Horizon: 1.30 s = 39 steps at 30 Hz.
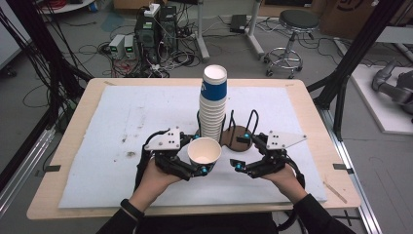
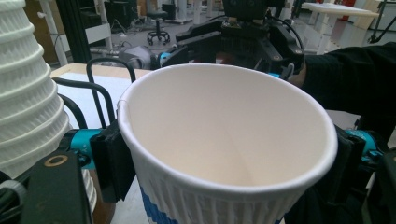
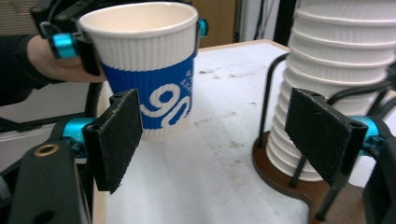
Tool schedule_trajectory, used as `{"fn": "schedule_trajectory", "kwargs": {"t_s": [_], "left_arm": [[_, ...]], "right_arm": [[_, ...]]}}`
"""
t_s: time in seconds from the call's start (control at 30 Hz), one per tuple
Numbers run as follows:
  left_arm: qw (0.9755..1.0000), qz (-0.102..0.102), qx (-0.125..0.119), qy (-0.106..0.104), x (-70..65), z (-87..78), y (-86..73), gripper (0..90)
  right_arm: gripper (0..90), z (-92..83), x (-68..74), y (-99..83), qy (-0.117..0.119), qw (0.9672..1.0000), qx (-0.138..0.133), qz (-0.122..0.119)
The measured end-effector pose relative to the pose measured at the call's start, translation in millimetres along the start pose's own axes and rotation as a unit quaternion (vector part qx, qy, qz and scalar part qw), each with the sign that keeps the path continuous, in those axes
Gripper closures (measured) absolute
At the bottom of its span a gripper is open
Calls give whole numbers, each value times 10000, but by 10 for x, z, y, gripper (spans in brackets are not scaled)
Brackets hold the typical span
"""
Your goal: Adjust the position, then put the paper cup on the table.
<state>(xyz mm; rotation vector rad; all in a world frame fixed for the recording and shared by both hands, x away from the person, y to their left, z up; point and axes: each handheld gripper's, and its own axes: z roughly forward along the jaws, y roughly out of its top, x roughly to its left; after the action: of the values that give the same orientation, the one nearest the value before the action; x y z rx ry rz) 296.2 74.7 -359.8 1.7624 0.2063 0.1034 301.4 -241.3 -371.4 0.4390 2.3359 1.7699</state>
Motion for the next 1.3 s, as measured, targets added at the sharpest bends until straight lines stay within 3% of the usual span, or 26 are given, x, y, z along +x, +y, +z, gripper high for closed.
{"fn": "schedule_trajectory", "kwargs": {"t_s": [0.63,0.97,1.3], "left_arm": [[9999,-68,-117,-90,11,5,8,219],[9996,-89,-234,97,96,-163,57,219],[9982,-125,-398,432,192,-402,93,218]], "right_arm": [[197,-68,-40,-10,-160,9997,-123,123],[197,-101,-75,-11,-223,9993,-185,216],[197,-135,-102,-17,-342,9988,-243,247]]}}
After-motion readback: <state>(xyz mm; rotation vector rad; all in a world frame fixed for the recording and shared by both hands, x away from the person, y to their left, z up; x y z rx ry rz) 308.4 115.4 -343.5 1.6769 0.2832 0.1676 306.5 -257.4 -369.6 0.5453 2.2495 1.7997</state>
